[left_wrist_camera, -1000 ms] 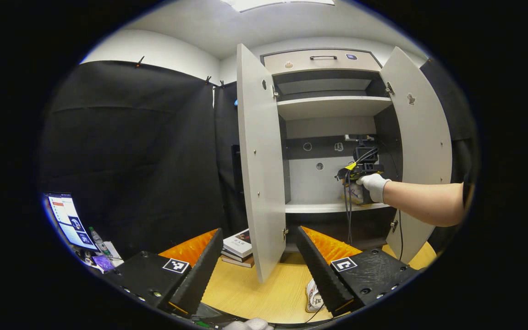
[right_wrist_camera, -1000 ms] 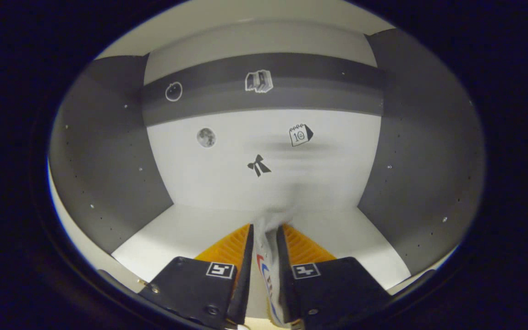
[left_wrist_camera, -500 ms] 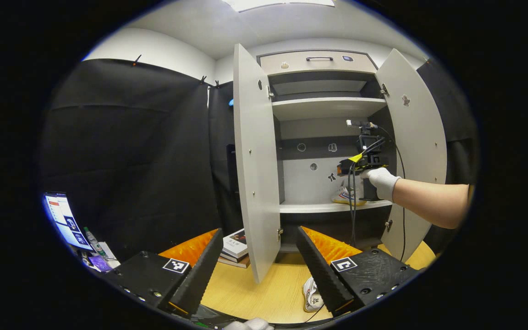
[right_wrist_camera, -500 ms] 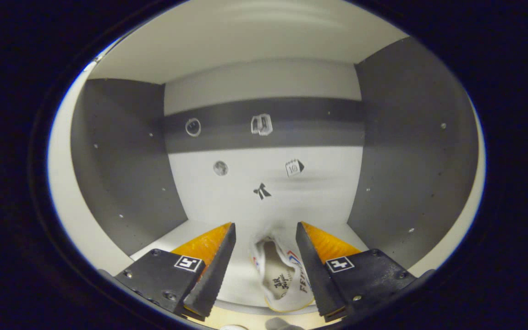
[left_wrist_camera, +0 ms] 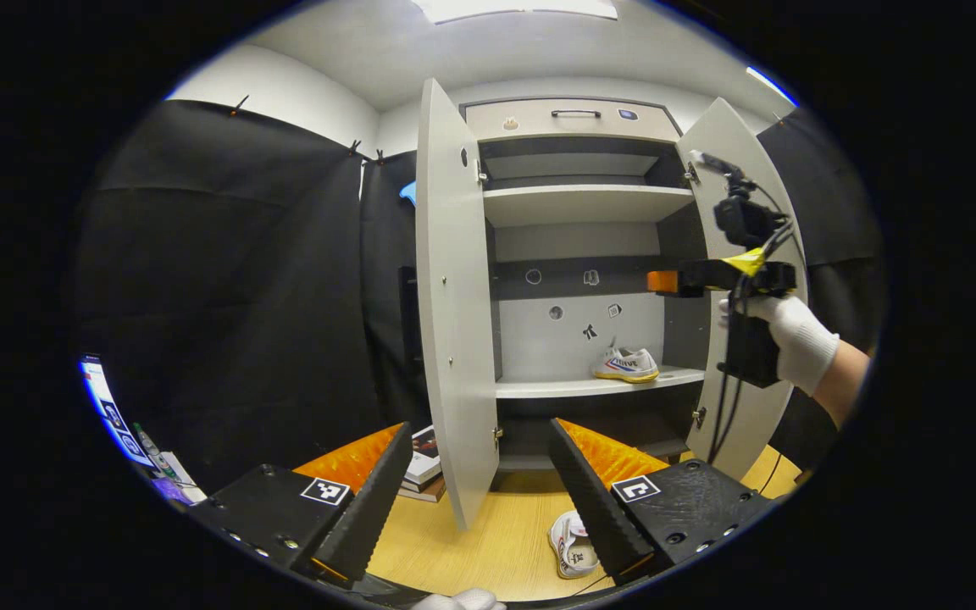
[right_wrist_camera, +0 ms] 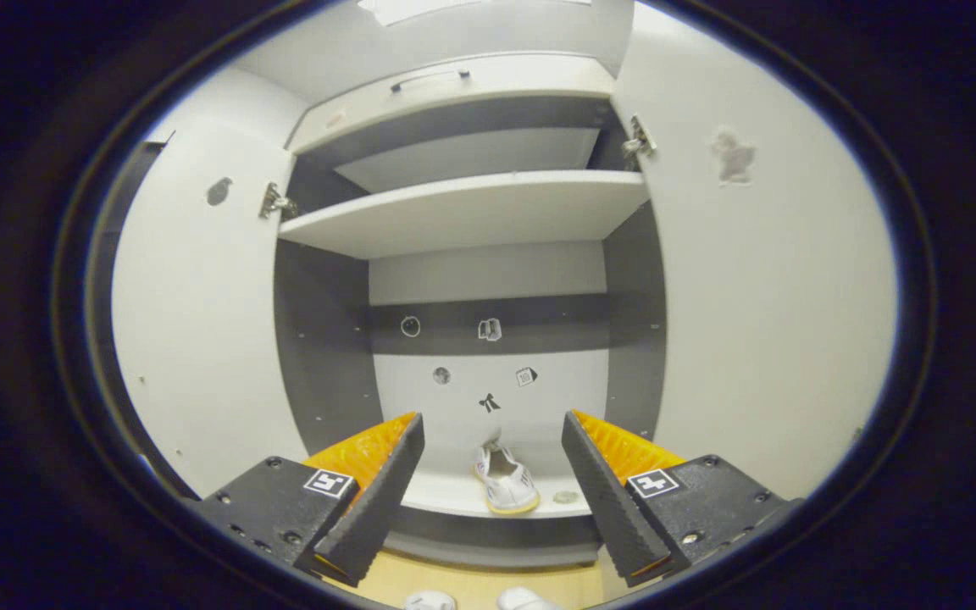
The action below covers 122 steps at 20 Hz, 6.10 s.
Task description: Grab one shoe with the right hand and put it into the shoe cabinet, grab the other shoe with the left hand and put it into the shoe cabinet; then close the right door with the right hand and the left door with the left hand.
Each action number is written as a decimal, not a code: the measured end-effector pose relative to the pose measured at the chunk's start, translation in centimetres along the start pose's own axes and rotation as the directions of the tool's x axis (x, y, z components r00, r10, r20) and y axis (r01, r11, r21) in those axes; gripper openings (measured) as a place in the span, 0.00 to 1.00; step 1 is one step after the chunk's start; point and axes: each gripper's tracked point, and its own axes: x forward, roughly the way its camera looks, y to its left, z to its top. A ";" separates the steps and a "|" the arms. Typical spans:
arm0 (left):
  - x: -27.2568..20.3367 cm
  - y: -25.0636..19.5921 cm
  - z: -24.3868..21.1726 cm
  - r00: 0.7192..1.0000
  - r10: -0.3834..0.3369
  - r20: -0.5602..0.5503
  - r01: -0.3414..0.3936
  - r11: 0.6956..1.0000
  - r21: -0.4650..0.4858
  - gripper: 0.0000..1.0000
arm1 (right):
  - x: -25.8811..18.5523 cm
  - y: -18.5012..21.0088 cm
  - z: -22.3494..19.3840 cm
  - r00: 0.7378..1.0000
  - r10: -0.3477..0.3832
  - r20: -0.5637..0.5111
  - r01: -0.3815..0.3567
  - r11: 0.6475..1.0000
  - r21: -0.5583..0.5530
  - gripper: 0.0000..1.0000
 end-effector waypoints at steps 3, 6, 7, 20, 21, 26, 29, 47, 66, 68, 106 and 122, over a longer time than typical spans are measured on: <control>0.3 -0.2 -0.4 0.999 -0.034 0.001 0.034 0.999 0.006 0.96 | -6.8 -1.4 -1.7 0.999 -0.028 0.020 0.028 1.000 0.007 1.00; 0.6 -0.7 -0.4 0.998 -0.063 0.019 0.063 0.998 0.021 0.96 | -12.0 -3.3 -4.5 0.997 -0.073 0.017 0.074 0.996 -0.053 1.00; 0.8 -1.2 -0.5 0.996 -0.082 0.027 0.081 0.996 0.024 0.96 | -13.5 -3.9 -5.3 0.996 -0.089 0.026 0.091 0.994 -0.066 1.00; 2.6 -7.6 -14.7 0.961 -0.220 -0.165 0.232 0.971 0.054 0.96 | -20.7 -6.3 -8.9 0.985 -0.157 -0.065 0.151 0.984 -0.092 1.00; 2.7 -8.1 -16.9 0.955 -0.224 -0.195 0.239 0.969 0.057 0.96 | -21.0 -6.5 -9.0 0.984 -0.162 -0.076 0.154 0.983 -0.102 1.00; 3.1 -10.3 -27.6 0.899 -0.243 -0.364 0.288 0.955 0.074 0.96 | -22.4 -8.1 -10.1 0.969 -0.203 -0.140 0.185 0.974 -0.130 1.00; 4.8 -11.6 -32.3 0.865 -0.246 -0.437 0.311 0.947 0.083 0.97 | -22.9 -8.4 -11.2 0.958 -0.216 -0.186 0.191 0.971 -0.142 1.00; 14.9 -15.1 -39.6 0.792 -0.266 -0.549 0.341 0.939 0.037 0.56 | -22.2 -11.2 -15.9 0.909 -0.285 -0.303 0.249 0.956 -0.152 1.00; 15.1 -13.5 -23.6 0.868 -0.230 -0.440 0.285 0.957 0.062 0.15 | -20.6 -8.9 -14.6 0.957 -0.146 -0.249 0.121 0.986 -0.112 1.00; 15.4 -13.4 -19.2 0.887 -0.236 -0.398 0.276 0.960 0.047 0.14 | -20.3 -8.3 -13.8 0.967 -0.123 -0.224 0.100 0.989 -0.112 1.00; 39.2 -18.4 -7.8 0.881 -0.084 -0.466 0.123 0.991 0.053 0.29 | -15.3 -7.4 -16.7 0.944 0.055 -0.325 -0.096 0.989 -0.111 1.00; 33.8 -16.5 -2.4 0.935 -0.177 -0.307 0.150 0.983 -0.109 0.95 | -15.4 -5.9 -16.1 0.949 0.062 -0.310 -0.102 0.989 -0.112 1.00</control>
